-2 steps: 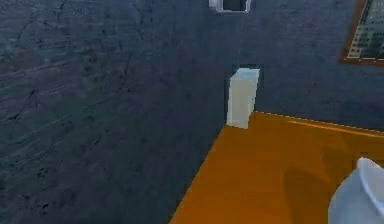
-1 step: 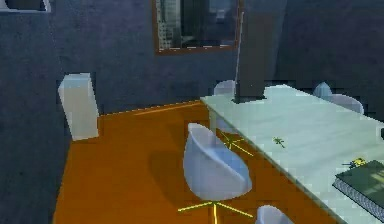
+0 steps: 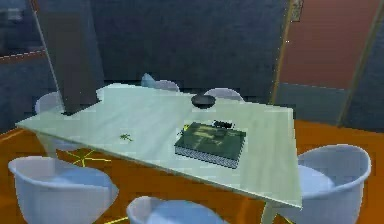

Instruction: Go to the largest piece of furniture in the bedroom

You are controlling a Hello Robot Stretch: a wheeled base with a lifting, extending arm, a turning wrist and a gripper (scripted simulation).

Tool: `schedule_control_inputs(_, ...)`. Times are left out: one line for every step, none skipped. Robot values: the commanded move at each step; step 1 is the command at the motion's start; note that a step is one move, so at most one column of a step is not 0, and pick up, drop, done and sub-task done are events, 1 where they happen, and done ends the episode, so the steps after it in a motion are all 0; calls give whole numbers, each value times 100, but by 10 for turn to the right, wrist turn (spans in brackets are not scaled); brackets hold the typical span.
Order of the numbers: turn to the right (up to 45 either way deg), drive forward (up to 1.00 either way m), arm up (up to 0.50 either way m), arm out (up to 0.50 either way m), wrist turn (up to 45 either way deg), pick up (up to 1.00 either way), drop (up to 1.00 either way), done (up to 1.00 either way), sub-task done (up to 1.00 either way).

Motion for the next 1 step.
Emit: schedule_control_inputs(450,0,0,0,0,0,0,0,0)
